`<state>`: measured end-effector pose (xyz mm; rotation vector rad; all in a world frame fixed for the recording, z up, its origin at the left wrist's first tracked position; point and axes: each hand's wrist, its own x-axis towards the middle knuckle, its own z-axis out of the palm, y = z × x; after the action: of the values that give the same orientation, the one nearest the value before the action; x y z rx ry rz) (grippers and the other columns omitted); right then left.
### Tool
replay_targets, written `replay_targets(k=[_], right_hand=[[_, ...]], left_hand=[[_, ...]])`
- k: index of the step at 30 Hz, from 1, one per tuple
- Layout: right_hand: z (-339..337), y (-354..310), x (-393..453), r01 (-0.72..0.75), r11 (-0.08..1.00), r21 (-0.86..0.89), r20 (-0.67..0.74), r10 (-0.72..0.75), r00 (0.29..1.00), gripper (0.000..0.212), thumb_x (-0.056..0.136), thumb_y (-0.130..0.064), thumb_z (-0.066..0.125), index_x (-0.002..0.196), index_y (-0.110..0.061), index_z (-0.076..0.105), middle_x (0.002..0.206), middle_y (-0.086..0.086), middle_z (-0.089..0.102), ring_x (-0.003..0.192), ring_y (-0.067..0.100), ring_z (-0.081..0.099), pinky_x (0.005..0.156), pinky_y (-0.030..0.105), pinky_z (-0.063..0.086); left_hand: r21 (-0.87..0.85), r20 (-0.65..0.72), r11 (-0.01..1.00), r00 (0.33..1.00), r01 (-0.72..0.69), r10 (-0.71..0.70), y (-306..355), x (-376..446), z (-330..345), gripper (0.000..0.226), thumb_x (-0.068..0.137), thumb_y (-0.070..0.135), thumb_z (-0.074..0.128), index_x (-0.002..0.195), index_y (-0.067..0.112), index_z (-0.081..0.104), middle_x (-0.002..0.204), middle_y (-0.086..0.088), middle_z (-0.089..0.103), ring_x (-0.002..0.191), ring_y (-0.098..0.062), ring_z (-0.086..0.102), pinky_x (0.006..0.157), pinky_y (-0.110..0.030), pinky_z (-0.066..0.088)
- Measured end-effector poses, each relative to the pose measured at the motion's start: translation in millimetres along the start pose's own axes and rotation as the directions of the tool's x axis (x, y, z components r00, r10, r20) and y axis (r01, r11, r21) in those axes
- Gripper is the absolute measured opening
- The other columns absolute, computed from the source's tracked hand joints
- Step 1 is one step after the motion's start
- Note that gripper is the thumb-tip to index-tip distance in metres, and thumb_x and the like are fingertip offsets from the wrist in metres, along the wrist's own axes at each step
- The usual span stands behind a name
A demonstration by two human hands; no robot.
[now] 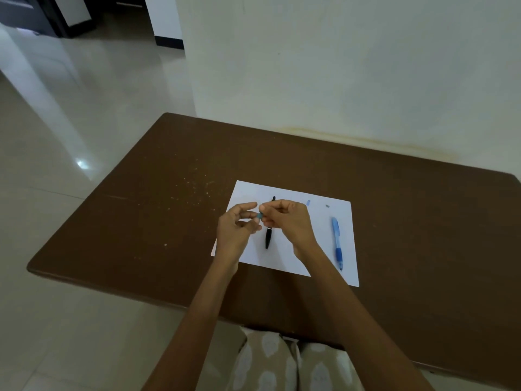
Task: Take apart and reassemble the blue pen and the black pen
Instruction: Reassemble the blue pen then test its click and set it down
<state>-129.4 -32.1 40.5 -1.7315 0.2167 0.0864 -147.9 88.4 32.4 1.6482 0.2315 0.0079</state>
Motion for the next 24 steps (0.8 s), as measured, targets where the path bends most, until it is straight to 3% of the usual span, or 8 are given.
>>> replay_targets(k=[7, 10, 15, 20, 24], right_hand=[[-5.3, 4.6, -1.6, -0.035, 0.999, -0.019, -0.007, 0.035, 0.999, 0.021, 0.085, -0.022, 0.066, 0.098, -0.007, 0.072, 0.083, 0.005, 0.07, 0.068, 0.011, 0.066, 0.072, 0.017, 0.055], [-5.4, 2.9, 0.2, -0.023, 0.997, -0.074, 0.004, 0.023, 1.0, 0.02, 0.085, -0.022, 0.066, 0.097, -0.008, 0.072, 0.082, 0.004, 0.069, 0.067, 0.01, 0.065, 0.068, 0.013, 0.054], [-9.7, -6.8, 6.4, 0.004, 0.966, -0.26, 0.112, 0.027, 0.993, 0.018, 0.085, -0.018, 0.066, 0.098, -0.006, 0.072, 0.081, 0.004, 0.067, 0.063, 0.009, 0.062, 0.064, 0.011, 0.051], [-10.0, -12.5, 12.2, 0.1, 0.923, -0.37, 0.23, -0.013, 0.973, 0.018, 0.084, -0.015, 0.067, 0.097, -0.003, 0.072, 0.088, 0.015, 0.071, 0.063, 0.009, 0.062, 0.067, 0.014, 0.052], [-7.9, -10.7, 14.9, 0.188, 0.886, -0.425, 0.319, -0.048, 0.946, 0.015, 0.084, -0.011, 0.066, 0.096, -0.003, 0.073, 0.089, 0.014, 0.071, 0.064, 0.008, 0.062, 0.069, 0.015, 0.052]], left_hand=[[0.017, -0.027, 1.0, 1.0, 0.0, 0.001, -5.3, -0.8, 5.5, 0.031, 0.083, 0.004, 0.065, 0.113, 0.014, 0.063, 0.098, -0.001, 0.062, 0.073, -0.008, 0.064, 0.06, -0.01, 0.052], [0.057, -0.023, 0.998, 1.0, -0.009, 0.011, -4.8, 0.3, 3.6, 0.031, 0.083, 0.004, 0.065, 0.113, 0.012, 0.063, 0.097, -0.002, 0.062, 0.072, -0.007, 0.064, 0.064, -0.016, 0.053], [0.112, 0.03, 0.994, 1.0, -0.007, 0.004, -5.5, 3.4, -5.4, 0.03, 0.083, 0.003, 0.065, 0.111, 0.013, 0.064, 0.096, -0.005, 0.065, 0.074, -0.015, 0.067, 0.068, -0.021, 0.054], [0.178, 0.115, 0.984, 0.992, 0.031, -0.052, -2.6, 9.4, -16.5, 0.028, 0.082, 0.003, 0.066, 0.107, 0.017, 0.064, 0.089, 0.002, 0.064, 0.071, -0.01, 0.066, 0.062, -0.014, 0.052], [0.204, 0.197, 0.979, 0.978, 0.031, -0.072, -1.6, 12.1, -23.6, 0.028, 0.082, 0.0, 0.065, 0.106, 0.016, 0.064, 0.083, 0.006, 0.066, 0.067, -0.008, 0.068, 0.062, -0.014, 0.055]])
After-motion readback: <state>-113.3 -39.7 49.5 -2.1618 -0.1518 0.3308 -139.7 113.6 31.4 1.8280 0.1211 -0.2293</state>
